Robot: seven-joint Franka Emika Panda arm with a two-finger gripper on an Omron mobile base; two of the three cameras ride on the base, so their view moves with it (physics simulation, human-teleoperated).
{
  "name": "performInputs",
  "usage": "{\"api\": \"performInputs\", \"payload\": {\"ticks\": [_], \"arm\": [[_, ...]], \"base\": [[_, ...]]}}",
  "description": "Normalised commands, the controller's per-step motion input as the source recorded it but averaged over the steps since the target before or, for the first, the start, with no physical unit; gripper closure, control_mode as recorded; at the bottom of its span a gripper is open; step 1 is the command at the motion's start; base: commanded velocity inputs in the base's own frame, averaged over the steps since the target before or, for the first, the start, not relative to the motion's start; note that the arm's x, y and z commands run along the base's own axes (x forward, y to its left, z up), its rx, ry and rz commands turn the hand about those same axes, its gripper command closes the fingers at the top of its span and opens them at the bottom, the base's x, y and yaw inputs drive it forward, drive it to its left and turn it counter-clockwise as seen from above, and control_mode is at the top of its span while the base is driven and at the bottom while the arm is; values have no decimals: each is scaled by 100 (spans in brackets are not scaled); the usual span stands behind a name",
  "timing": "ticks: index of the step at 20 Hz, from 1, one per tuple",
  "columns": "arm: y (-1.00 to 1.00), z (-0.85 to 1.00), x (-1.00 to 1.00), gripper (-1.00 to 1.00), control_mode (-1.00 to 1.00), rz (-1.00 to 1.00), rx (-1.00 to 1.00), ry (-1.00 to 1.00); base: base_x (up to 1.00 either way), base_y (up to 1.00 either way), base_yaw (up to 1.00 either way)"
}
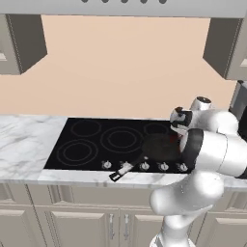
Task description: Take the chicken drumsticks from the pan and place one on each plate on the dining counter.
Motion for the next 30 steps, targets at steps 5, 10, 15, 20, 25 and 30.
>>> {"api": "performInputs", "payload": {"ticks": [5, 10, 15, 20, 25, 30], "arm": [[15, 100, -97, 100, -100, 0, 21, -25], [43, 100, -100, 100, -100, 0, -5, -15], [58, 56, -100, 100, -100, -1, -23, -9], [66, -1, -38, 100, -100, -2, -26, 6], [31, 0, 0, 100, -100, -1, -19, 17], [2, 0, 0, 100, 100, -1, -3, 2]], "base": [[0, 0, 0], [0, 0, 0], [0, 0, 0], [0, 0, 0], [0, 0, 0], [-12, -9, -22]]}}
